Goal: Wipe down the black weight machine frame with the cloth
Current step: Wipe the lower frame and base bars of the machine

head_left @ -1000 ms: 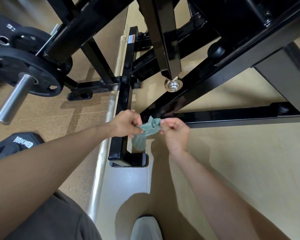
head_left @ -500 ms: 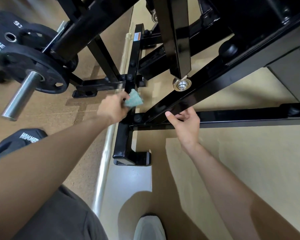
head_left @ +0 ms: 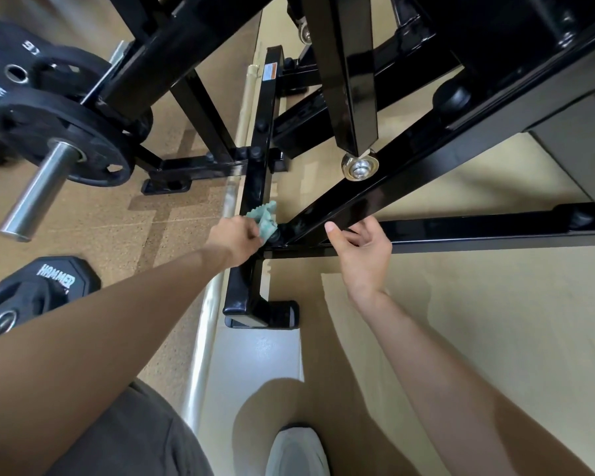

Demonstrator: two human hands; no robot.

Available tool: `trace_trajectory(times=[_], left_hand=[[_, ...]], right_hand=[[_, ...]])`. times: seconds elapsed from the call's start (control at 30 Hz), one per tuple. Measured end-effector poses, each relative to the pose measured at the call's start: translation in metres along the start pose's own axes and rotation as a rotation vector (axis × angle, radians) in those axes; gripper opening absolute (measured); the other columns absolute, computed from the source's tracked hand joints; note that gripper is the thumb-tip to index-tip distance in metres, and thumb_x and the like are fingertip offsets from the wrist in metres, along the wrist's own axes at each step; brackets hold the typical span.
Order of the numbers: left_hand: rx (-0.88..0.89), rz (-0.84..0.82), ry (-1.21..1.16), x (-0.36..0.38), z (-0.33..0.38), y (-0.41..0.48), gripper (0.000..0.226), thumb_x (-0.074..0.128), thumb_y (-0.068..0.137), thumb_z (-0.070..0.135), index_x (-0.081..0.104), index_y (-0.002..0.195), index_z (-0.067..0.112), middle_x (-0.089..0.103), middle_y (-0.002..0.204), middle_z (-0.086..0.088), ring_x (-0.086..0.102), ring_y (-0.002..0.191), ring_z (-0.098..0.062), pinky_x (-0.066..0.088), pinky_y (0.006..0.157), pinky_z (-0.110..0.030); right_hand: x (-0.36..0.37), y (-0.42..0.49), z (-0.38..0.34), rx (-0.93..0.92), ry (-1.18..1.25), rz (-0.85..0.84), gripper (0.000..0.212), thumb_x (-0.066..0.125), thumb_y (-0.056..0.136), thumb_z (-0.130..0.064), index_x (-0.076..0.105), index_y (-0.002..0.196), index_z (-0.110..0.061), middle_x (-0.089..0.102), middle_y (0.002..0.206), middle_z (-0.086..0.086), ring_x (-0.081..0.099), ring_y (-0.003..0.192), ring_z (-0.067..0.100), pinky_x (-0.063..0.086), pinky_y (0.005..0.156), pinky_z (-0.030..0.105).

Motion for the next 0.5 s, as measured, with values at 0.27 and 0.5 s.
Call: trace_trajectory(times=[0.27, 0.5], left_hand=[[-0.057, -0.095, -0.015, 0.011, -0.006, -0.013, 0.01, 0.085, 0.081, 0.025, 0.075, 0.079, 0.026, 0.071, 0.091, 0.013, 0.065, 0.088, -0.007, 0.052, 0.087, -0.021], [-0.079, -0.091, 0.044, 0.015, -0.018, -0.027, 0.012, 0.085, 0.079, 0.03, 0.074, 0.082, 0.025, 0.068, 0.093, 0.012, 0.064, 0.087, -0.01, 0.045, 0.07, -0.017]], right_hand=[[-0.01, -0.006, -0.013, -0.009, 0.125, 0.175, 0.03, 0.083, 0.081, -0.007, 0.064, 0.093, -0.027, 0.07, 0.075, -0.011, 0.065, 0.069, 0.002, 0.051, 0.072, 0.014], [-0.014, 0.001, -0.018, -0.023, 0.111, 0.151, 0.034, 0.083, 0.08, -0.007, 0.06, 0.094, -0.028, 0.069, 0.078, -0.009, 0.064, 0.068, 0.001, 0.052, 0.072, 0.016]])
Point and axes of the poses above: each hand's wrist, its own y-axis towards the middle knuckle, its own x-axis out of the palm, z = x × y, the point moved 6 cm from there along y, towards the middle knuckle
